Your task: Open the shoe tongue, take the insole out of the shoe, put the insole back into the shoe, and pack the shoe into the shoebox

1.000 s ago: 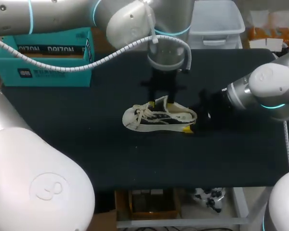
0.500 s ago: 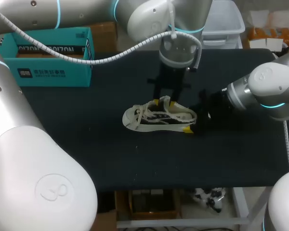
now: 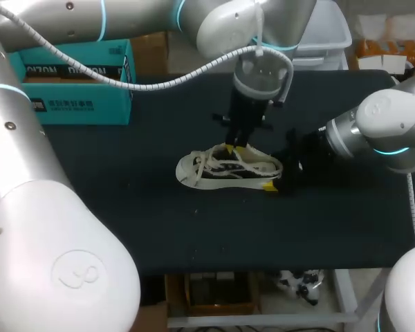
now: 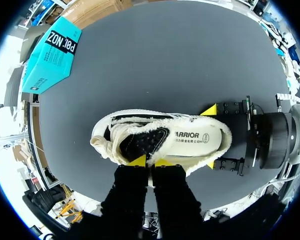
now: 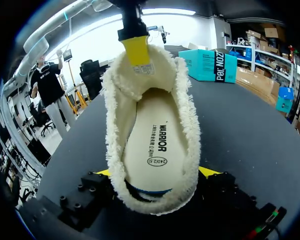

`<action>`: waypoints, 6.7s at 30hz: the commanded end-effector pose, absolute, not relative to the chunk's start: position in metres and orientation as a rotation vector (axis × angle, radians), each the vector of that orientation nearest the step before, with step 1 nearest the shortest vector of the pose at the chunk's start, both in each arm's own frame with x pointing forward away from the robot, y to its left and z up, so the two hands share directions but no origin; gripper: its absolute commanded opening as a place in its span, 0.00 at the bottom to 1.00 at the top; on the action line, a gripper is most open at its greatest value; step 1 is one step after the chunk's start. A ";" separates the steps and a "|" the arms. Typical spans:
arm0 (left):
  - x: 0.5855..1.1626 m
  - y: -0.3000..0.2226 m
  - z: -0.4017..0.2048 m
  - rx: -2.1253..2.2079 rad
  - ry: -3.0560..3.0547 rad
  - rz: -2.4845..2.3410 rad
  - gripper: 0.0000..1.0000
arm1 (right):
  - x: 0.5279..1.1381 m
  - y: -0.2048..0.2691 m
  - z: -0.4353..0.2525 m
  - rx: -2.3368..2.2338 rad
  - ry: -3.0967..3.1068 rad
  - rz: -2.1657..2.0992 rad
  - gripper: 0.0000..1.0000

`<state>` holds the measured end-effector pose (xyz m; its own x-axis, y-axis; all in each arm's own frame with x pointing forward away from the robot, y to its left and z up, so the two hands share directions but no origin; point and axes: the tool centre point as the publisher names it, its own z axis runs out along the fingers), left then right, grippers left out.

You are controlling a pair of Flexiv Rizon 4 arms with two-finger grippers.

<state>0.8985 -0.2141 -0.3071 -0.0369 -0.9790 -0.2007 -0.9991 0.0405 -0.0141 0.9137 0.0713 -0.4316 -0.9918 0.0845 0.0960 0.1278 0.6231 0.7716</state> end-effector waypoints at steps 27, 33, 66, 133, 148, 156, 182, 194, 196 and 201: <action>0.937 -0.119 -0.302 -2.136 2.680 -0.356 0.00 | 0.912 0.073 -0.438 -0.183 -2.785 -1.335 0.00; 0.934 -0.122 -0.310 -2.043 2.832 -0.452 0.00 | 0.912 0.073 -0.438 -0.183 -2.785 -1.335 0.00; 0.870 -0.168 -0.197 -0.507 3.312 -0.604 0.00 | 0.912 0.073 -0.438 -0.183 -2.785 -1.335 0.00; 0.909 -0.213 -0.355 0.336 3.232 -0.175 0.00 | 0.912 0.073 -0.438 -0.183 -2.785 -1.335 0.00; 0.885 -0.211 -0.378 0.291 3.222 -0.077 0.00 | 0.912 0.073 -0.438 -0.183 -2.785 -1.335 0.00; 0.884 -0.216 -0.390 0.258 3.206 -0.048 0.00 | 0.912 0.073 -0.438 -0.183 -2.785 -1.335 0.00; 0.884 -0.208 -0.417 0.197 3.167 0.048 0.00 | 0.912 0.073 -0.438 -0.183 -2.785 -1.335 0.00; 0.888 -0.205 -0.436 0.107 3.139 0.047 0.25 | 0.912 0.073 -0.438 -0.183 -2.785 -1.335 0.00; 0.888 -0.204 -0.438 0.105 3.129 0.031 0.31 | 0.912 0.073 -0.438 -0.183 -2.785 -1.335 0.00; 0.887 -0.203 -0.442 0.093 3.099 0.010 0.29 | 0.912 0.073 -0.438 -0.183 -2.785 -1.335 0.00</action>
